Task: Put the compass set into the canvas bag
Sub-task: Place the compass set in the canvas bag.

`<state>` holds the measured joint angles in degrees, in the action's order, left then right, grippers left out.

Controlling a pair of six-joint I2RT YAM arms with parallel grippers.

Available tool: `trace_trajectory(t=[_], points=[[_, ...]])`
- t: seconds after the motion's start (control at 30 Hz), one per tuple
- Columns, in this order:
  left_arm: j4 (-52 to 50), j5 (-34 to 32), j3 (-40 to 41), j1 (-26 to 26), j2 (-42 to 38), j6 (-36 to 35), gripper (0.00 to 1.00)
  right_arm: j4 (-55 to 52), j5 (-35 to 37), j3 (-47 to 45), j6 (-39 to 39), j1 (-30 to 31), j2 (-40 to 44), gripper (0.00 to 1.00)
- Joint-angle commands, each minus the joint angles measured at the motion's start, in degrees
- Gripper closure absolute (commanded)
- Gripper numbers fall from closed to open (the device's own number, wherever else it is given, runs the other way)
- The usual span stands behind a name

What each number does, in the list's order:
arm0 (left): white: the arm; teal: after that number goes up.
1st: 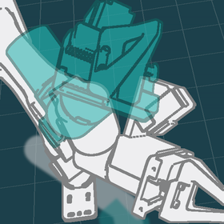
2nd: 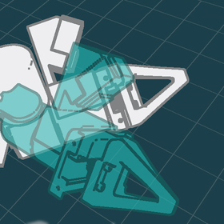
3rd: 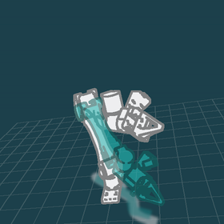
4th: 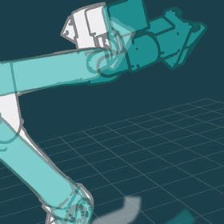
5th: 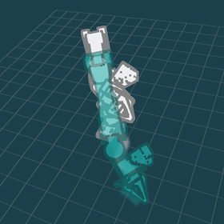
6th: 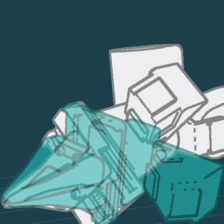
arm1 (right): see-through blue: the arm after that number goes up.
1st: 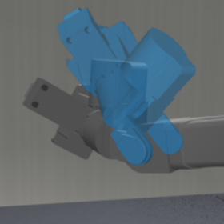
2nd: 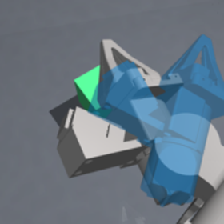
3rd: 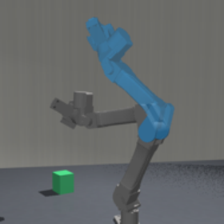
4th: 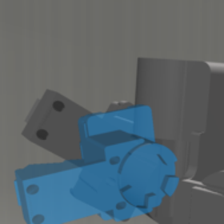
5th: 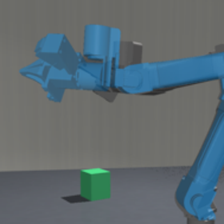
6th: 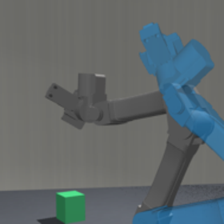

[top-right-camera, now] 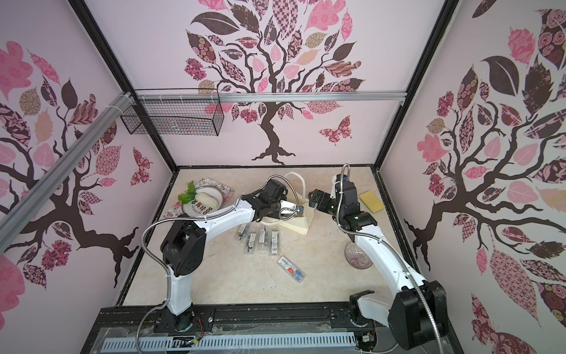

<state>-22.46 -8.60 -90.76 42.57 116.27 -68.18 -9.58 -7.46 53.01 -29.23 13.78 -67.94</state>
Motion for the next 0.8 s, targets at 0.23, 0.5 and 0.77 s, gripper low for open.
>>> trace_trajectory(t=[0.23, 0.5, 0.77], points=[[3.31, -7.79, -4.18, 1.29, 5.67, -1.18, 0.56, 0.77, 0.1, -0.72, -0.12, -0.24, 2.14, 0.0], [5.89, -8.86, -3.72, 1.29, 5.08, -0.82, 0.44, 0.98, -0.01, -0.82, -0.03, -0.24, 1.59, 0.0], [9.84, -10.33, -2.1, 1.33, 3.0, -0.02, 0.36, 0.59, -0.1, -0.46, 0.47, -0.25, 1.41, 0.0]])
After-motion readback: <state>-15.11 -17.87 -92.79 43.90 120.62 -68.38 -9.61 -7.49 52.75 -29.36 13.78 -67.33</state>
